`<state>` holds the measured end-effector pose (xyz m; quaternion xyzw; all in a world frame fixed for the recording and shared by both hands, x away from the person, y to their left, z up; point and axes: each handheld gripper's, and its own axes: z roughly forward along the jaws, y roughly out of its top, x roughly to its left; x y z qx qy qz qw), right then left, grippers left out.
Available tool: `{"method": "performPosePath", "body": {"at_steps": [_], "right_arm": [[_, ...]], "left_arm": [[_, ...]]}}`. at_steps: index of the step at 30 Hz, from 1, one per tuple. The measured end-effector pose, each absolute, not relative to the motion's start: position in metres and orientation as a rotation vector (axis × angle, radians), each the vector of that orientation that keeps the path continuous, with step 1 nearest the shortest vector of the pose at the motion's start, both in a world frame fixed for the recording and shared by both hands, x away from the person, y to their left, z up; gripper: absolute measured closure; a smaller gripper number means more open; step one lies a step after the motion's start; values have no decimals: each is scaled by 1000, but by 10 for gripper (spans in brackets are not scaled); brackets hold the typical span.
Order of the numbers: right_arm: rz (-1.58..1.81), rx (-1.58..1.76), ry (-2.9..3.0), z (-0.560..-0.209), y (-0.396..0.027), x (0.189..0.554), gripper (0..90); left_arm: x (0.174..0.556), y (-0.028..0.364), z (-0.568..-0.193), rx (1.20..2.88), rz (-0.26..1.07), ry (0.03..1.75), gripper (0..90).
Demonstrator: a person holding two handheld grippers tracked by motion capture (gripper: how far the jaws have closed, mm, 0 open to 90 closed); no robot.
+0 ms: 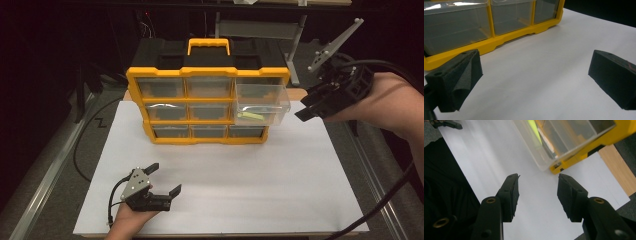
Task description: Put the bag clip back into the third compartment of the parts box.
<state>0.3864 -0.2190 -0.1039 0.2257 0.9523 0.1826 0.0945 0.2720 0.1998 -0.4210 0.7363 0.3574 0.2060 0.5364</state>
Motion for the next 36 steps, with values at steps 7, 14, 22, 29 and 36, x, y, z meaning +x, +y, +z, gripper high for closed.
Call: {"method": "performPosePath", "body": {"at_steps": [7, 14, 22, 29, 36], "right_arm": [[530, 706, 2839, -120, -234, 380, 511], [522, 715, 2853, -136, -237, 376, 468], [496, 732, 2866, -160, -237, 371, 392], [477, 741, 2890, -185, -237, 371, 328], [463, 751, 2910, -212, -234, 370, 221]], "left_arm": [[272, 203, -421, 1747, 509, 861, 5], [272, 203, -421, 1747, 504, 862, 5], [272, 204, -421, 1742, 503, 861, 5], [272, 203, -420, 1736, 505, 859, 5], [272, 204, -420, 1735, 511, 866, 5]]}}
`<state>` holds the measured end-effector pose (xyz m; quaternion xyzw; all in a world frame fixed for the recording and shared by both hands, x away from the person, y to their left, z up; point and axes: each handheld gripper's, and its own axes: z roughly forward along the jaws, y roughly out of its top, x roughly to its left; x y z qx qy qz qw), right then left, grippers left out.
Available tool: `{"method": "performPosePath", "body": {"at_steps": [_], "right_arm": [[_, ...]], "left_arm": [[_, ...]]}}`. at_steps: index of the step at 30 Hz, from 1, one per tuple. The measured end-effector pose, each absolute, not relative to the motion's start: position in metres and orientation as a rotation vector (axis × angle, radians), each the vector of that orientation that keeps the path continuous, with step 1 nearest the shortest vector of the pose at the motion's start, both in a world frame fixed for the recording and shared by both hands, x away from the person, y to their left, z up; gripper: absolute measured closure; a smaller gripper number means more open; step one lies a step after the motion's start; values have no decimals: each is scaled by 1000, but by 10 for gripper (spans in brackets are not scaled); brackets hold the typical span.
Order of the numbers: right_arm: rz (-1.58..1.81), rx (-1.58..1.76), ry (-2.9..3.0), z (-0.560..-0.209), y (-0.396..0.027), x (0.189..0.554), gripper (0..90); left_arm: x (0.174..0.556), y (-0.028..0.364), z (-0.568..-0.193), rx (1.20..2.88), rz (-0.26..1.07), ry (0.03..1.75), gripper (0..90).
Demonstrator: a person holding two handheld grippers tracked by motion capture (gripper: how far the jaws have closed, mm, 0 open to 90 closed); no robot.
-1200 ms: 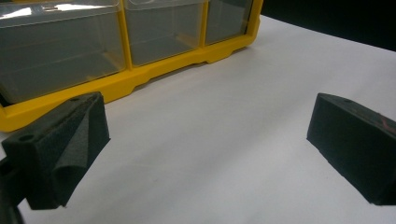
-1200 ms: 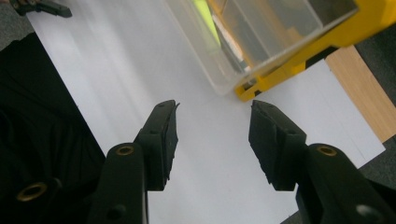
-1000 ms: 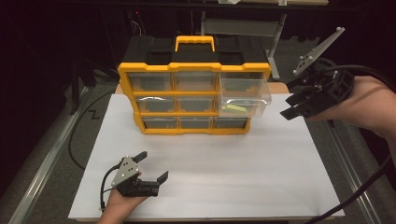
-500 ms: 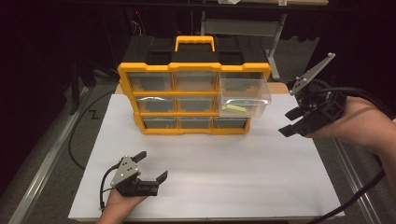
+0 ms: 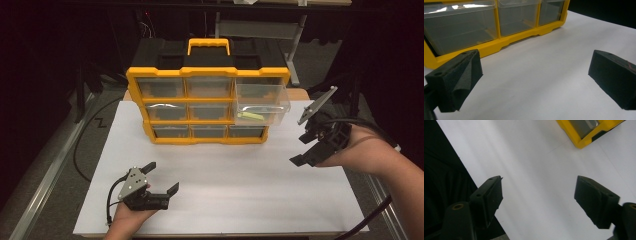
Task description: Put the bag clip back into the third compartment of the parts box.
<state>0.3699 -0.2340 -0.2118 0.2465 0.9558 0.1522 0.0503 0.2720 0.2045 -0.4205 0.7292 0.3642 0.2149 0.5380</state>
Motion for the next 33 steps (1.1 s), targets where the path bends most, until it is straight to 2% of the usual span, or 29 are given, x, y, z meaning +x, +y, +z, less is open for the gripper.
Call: {"method": "performPosePath", "body": {"at_steps": [2, 7, 18, 27, 33], "right_arm": [[458, 760, 2906, -226, -234, 371, 157], [454, 783, 2914, -246, -233, 373, 114], [422, 818, 2937, -306, -228, 377, 100], [318, 829, 2983, -364, -216, 382, 34], [284, 827, 2982, -385, -207, 382, 0]], "left_arm": [[272, 204, -420, 1735, 512, 864, 5], [272, 204, -421, 1735, 509, 866, 5], [272, 204, -421, 1740, 511, 865, 5], [272, 204, -421, 1743, 508, 861, 5], [272, 204, -421, 1740, 507, 860, 5]]}}
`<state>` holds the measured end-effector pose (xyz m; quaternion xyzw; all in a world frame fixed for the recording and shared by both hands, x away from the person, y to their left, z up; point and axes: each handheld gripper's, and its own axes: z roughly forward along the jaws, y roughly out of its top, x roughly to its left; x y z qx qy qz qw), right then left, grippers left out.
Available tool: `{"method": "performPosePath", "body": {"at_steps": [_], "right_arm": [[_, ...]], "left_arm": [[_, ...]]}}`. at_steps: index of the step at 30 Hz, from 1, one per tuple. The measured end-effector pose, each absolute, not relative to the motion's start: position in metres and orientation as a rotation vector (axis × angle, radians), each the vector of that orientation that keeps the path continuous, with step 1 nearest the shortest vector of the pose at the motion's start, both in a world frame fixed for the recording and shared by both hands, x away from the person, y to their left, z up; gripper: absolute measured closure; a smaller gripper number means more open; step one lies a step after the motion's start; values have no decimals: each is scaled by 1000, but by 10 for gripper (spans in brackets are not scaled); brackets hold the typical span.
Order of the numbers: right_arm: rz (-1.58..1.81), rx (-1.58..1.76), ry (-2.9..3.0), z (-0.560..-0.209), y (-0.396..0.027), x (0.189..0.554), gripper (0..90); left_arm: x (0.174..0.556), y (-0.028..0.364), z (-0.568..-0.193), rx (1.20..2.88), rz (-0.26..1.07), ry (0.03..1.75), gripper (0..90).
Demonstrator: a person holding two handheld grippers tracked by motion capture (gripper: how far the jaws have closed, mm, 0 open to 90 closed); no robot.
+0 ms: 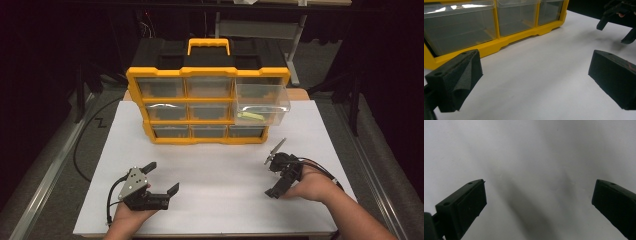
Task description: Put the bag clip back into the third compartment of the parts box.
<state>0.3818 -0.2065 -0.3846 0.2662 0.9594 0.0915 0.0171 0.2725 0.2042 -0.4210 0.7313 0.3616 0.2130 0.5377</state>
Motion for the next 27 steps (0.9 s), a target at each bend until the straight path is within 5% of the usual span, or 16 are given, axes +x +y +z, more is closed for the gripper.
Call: {"method": "performPosePath", "body": {"at_steps": [8, 27], "right_arm": [[367, 851, 2950, -393, -205, 380, 0], [1282, 1015, 2380, -411, -259, 327, 0]], "left_arm": [[272, 205, -420, 1731, 509, 859, 5], [273, 213, -421, 1703, 525, 920, 5]]}}
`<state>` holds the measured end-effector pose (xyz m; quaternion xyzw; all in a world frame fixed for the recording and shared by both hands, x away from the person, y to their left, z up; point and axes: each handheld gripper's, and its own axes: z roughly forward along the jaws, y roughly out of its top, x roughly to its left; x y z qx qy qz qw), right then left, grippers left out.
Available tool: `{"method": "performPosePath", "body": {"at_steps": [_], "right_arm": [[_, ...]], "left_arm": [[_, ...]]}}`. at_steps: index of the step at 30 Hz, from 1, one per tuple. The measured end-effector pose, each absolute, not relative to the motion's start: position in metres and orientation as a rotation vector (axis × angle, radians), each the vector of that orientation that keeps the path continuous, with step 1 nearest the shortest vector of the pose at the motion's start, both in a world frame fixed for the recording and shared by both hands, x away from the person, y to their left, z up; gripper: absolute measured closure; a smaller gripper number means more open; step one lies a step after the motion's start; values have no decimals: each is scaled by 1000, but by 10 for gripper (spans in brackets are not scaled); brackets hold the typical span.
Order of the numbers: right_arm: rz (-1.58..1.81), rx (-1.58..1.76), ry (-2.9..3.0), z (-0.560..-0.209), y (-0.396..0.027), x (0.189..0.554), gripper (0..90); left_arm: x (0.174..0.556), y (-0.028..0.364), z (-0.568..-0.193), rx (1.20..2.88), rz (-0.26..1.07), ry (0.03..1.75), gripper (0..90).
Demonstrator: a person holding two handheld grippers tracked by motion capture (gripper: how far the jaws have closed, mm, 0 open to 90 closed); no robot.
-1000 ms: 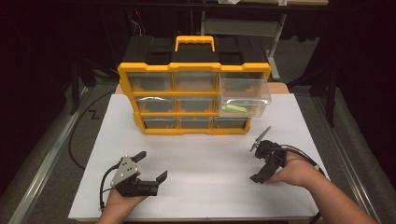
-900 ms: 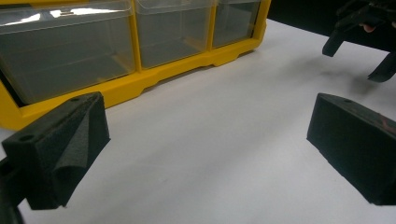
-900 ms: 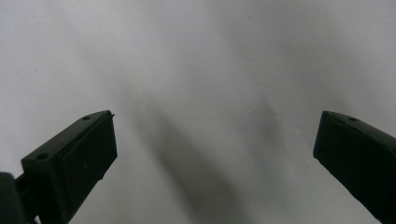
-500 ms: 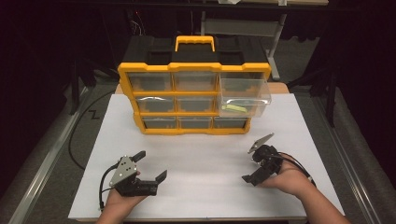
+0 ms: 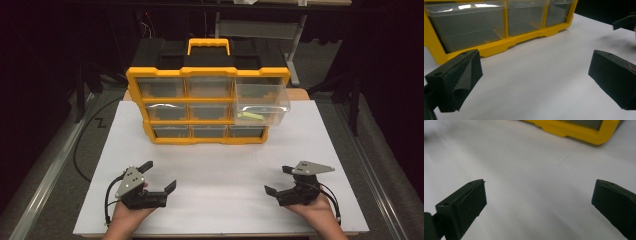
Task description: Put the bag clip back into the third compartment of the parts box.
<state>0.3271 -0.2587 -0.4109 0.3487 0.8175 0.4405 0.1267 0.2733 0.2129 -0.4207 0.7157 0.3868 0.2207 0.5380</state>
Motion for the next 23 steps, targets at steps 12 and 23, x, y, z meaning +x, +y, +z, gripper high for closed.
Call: {"method": "performPosePath", "body": {"at_steps": [12, 23], "right_arm": [[1486, 1006, 2153, -410, -280, 302, 0], [1474, 1057, 2107, -413, -289, 305, 0]], "left_arm": [[271, 213, -420, 1709, 552, 967, 4], [268, 205, -422, 1754, 561, 947, 4]]}}
